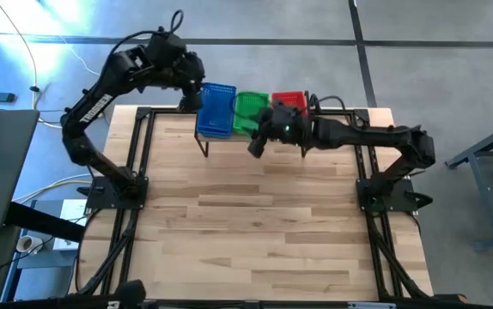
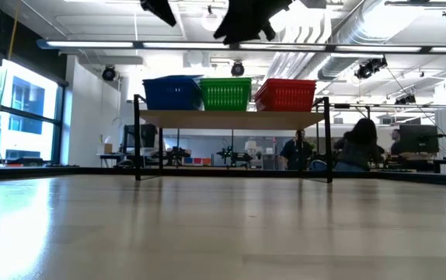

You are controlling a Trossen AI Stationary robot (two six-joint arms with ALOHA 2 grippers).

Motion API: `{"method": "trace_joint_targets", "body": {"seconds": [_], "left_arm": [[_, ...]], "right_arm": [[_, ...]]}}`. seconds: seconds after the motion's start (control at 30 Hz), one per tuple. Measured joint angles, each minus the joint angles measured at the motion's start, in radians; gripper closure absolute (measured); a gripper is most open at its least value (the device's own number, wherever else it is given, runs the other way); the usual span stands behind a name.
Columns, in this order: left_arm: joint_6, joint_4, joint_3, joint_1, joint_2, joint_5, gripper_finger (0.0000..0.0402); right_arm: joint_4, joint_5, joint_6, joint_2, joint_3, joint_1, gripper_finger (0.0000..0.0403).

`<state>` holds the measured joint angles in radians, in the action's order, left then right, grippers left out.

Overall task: Stack baskets on shelf by color
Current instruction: Stack the blue bin on top of the blue bin on the shelf

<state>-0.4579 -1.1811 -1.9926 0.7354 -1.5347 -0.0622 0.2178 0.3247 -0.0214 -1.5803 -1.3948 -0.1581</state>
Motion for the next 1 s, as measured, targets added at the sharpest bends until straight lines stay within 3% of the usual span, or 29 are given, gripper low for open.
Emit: {"method": "trace_joint_targets", "body": {"seconds": [0.23, 0.53, 0.73, 1.0], "left_arm": [[0.101, 0.012, 0.178, -0.007, 0.098, 0.083, 0.0305], [0.229, 0.187, 0.455, -0.071, 0.251, 0.072, 0.0307], [0.271, 0.311, 0.605, -0.141, 0.324, -0.048, 0.0307], [0.298, 0.48, 0.805, -0.205, 0.402, -0.129, 0.0308]], "right_arm": [[-0.023, -0.142, 0.038, 0.0, -0.057, -0.09, 0.0235], [-0.091, -0.196, 0.088, 0.0, -0.096, -0.146, 0.0198], [-0.147, -0.195, 0.017, 0.0, -0.133, -0.181, 0.0165], [-0.151, -0.207, 0.027, -0.009, -0.243, -0.215, 0.0163]]}}
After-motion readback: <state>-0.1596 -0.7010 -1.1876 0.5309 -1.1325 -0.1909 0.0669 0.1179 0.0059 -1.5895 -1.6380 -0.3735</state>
